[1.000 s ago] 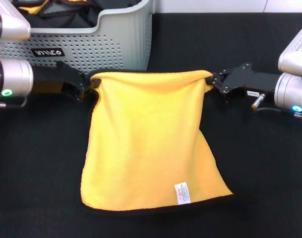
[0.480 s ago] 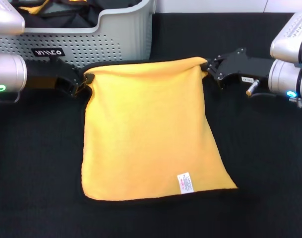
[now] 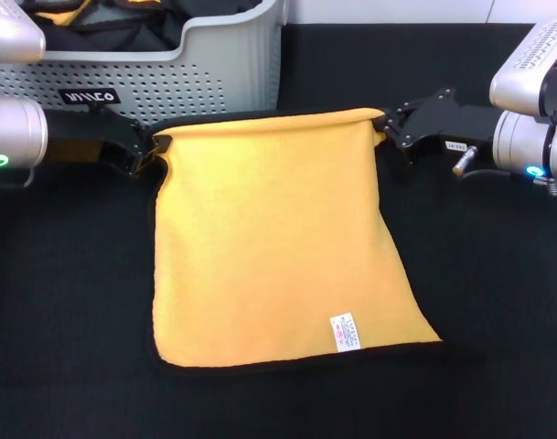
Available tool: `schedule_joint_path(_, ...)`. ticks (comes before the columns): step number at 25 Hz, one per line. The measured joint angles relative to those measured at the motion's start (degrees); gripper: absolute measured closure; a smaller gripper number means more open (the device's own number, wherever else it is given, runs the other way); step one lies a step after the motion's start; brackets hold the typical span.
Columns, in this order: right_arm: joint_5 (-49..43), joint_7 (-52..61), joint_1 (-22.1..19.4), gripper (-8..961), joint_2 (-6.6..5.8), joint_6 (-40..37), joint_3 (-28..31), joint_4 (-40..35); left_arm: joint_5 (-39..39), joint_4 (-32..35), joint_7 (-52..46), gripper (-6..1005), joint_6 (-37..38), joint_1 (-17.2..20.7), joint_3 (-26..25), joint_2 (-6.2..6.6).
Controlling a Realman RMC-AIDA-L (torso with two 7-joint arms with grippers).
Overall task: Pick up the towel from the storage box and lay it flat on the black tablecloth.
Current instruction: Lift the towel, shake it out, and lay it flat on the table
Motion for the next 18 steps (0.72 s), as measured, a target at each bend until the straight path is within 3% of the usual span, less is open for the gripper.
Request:
schedule_joint_path(16,-0.1,1.5,0.1,892,-0.07,0.0,-0.3,0.0,0.0,-0.3,-1.2,965,0.4,0.1,-0.1,-0.06)
schedule_joint_path(18,-0.1,2.5,0.1,889,-0.15,0.4,-0.5,-0.1,0.0,-0.3,-2.1,917,0.4,0.5,-0.3,-0.07)
